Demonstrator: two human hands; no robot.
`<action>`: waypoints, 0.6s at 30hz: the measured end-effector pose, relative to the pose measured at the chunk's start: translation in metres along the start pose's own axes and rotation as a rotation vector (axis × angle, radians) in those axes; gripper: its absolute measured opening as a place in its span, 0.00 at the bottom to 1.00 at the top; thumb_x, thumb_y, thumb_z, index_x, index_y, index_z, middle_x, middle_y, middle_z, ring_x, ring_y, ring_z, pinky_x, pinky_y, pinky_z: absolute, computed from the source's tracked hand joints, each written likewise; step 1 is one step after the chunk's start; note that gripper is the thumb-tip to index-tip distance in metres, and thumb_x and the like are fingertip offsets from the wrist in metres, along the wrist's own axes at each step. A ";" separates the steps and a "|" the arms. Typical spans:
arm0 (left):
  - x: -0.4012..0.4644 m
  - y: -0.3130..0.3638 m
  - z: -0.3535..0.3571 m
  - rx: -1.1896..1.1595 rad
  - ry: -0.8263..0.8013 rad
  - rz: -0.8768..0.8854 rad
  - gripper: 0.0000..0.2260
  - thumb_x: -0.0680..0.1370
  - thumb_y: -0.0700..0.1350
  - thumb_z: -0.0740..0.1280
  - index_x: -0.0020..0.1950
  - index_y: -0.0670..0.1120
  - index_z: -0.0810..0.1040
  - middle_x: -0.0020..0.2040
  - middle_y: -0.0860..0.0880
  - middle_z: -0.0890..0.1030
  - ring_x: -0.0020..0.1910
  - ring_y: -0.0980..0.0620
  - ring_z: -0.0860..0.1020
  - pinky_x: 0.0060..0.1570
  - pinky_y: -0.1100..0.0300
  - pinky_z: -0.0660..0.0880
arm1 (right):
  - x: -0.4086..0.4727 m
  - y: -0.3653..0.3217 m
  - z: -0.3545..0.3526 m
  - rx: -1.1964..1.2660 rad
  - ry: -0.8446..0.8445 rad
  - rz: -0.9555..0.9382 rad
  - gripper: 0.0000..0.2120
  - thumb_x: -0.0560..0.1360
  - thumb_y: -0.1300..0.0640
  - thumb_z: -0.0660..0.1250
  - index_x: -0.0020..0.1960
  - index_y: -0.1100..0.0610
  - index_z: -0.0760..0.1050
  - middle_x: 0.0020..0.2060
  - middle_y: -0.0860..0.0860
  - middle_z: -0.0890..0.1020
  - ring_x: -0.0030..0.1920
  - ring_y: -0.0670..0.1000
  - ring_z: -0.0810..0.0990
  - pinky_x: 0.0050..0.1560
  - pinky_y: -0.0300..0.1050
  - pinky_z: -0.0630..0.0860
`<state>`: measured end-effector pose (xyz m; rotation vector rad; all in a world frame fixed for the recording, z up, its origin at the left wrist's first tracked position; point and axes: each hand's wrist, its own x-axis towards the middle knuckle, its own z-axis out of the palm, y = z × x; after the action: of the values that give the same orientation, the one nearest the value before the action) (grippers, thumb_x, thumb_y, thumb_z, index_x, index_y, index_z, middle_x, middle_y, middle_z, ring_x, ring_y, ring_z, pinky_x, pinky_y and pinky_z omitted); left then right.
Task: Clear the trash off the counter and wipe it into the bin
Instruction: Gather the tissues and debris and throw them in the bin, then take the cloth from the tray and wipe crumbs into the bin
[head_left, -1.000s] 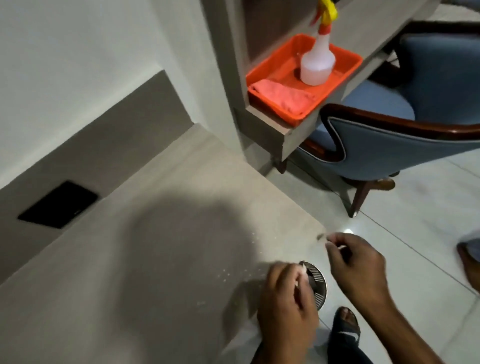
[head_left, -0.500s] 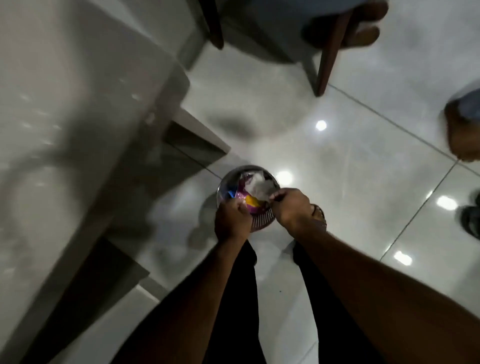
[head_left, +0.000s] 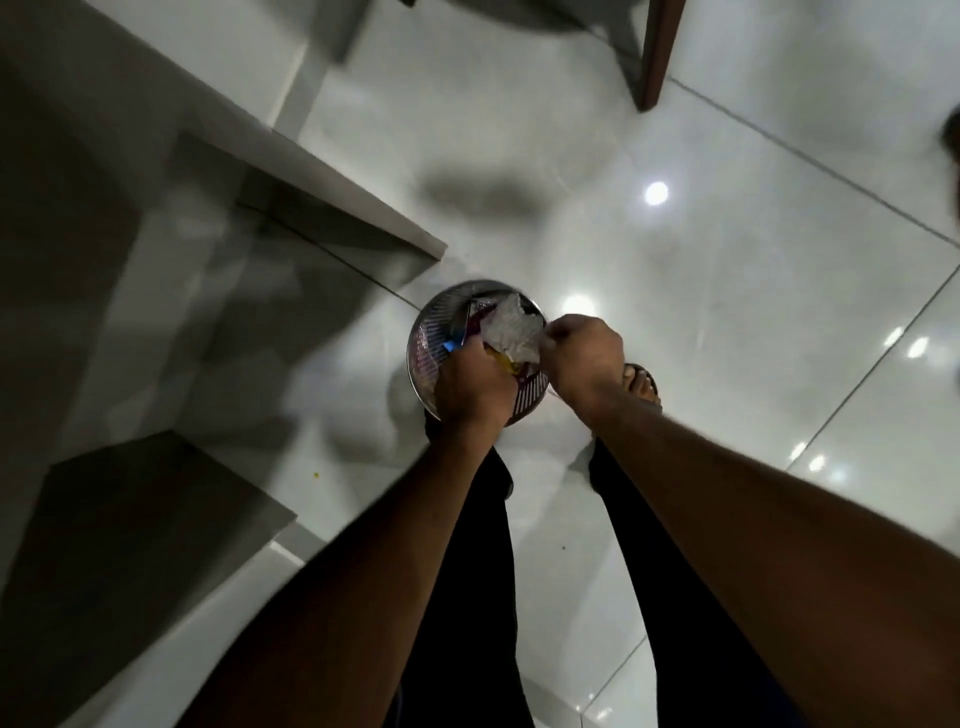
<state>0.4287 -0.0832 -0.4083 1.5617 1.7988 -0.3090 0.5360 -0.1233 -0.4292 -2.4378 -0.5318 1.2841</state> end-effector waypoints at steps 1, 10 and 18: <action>-0.010 0.014 -0.014 0.024 0.057 0.071 0.16 0.75 0.39 0.62 0.62 0.41 0.78 0.58 0.39 0.82 0.59 0.38 0.79 0.60 0.47 0.77 | -0.009 -0.006 -0.015 0.034 0.027 -0.035 0.08 0.70 0.57 0.67 0.46 0.54 0.83 0.39 0.49 0.85 0.40 0.50 0.81 0.33 0.26 0.67; -0.131 0.174 -0.215 0.047 0.550 0.764 0.22 0.76 0.39 0.55 0.67 0.34 0.75 0.61 0.37 0.81 0.59 0.38 0.80 0.61 0.49 0.77 | -0.128 -0.164 -0.196 0.240 0.382 -0.468 0.08 0.76 0.60 0.68 0.51 0.55 0.84 0.44 0.48 0.87 0.42 0.38 0.78 0.44 0.17 0.65; -0.066 0.204 -0.458 0.180 0.930 0.532 0.27 0.76 0.48 0.62 0.69 0.31 0.69 0.65 0.33 0.76 0.65 0.35 0.73 0.67 0.44 0.69 | -0.168 -0.376 -0.253 0.155 0.414 -0.941 0.15 0.77 0.54 0.63 0.59 0.55 0.81 0.54 0.50 0.86 0.55 0.47 0.82 0.58 0.29 0.68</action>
<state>0.4550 0.1917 0.0150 2.4830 1.8909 0.6286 0.5961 0.0966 -0.0031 -1.8220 -1.1901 0.3988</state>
